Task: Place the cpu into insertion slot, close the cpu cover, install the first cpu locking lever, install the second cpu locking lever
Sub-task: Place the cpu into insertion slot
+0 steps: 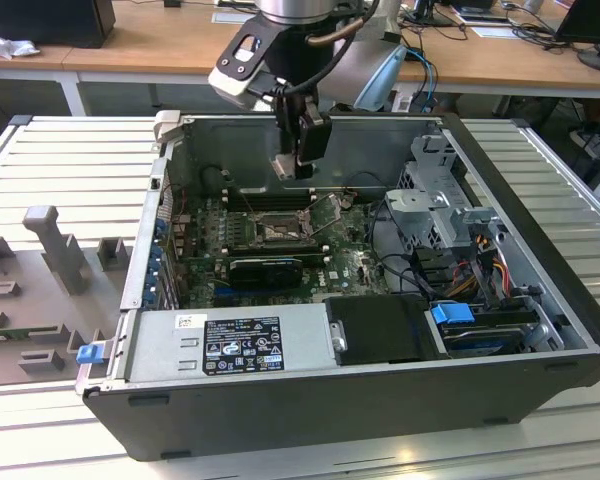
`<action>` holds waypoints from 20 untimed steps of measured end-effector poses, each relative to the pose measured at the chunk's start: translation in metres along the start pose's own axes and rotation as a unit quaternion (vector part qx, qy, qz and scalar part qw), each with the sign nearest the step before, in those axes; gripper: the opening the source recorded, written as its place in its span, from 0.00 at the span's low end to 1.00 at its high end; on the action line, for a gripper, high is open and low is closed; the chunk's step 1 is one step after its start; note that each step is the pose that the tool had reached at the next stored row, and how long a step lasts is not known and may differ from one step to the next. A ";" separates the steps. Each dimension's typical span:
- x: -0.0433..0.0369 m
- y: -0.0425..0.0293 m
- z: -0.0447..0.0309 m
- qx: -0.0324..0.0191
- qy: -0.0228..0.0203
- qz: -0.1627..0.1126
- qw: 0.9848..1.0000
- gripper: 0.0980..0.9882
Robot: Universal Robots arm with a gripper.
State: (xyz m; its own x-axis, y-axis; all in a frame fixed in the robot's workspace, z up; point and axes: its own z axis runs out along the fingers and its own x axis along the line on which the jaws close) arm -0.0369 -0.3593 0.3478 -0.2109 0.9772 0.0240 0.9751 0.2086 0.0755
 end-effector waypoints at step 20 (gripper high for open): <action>-0.0004 0.0003 0.0079 -0.001 -0.003 0.033 0.999 0.48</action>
State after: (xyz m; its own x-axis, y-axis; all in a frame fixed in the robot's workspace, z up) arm -0.0359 -0.3593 0.3399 -0.1449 0.9892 0.0239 0.9869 0.1428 0.0754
